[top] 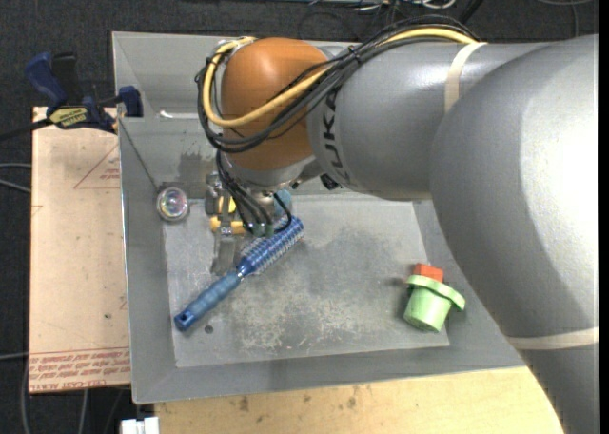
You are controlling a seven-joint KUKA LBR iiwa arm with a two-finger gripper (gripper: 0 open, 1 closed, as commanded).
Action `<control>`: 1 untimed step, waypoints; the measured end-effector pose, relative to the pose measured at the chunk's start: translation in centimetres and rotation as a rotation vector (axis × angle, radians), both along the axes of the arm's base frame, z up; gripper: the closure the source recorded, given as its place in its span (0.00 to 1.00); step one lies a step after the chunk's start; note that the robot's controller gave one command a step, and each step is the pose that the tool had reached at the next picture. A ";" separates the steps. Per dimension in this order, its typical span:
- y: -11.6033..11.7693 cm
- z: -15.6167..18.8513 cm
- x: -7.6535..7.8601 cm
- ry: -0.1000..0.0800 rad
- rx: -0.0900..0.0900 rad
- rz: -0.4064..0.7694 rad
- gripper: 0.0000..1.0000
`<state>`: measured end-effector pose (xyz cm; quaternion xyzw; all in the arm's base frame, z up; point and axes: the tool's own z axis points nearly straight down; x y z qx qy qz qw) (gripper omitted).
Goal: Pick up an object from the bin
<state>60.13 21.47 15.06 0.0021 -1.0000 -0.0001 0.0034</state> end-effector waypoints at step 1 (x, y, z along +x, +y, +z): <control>-0.1 -0.8 -8.7 -0.001 0.000 0.024 0.00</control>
Offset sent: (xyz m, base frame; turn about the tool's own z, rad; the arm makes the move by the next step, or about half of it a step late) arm -0.0840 -0.0026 -0.0063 -0.0192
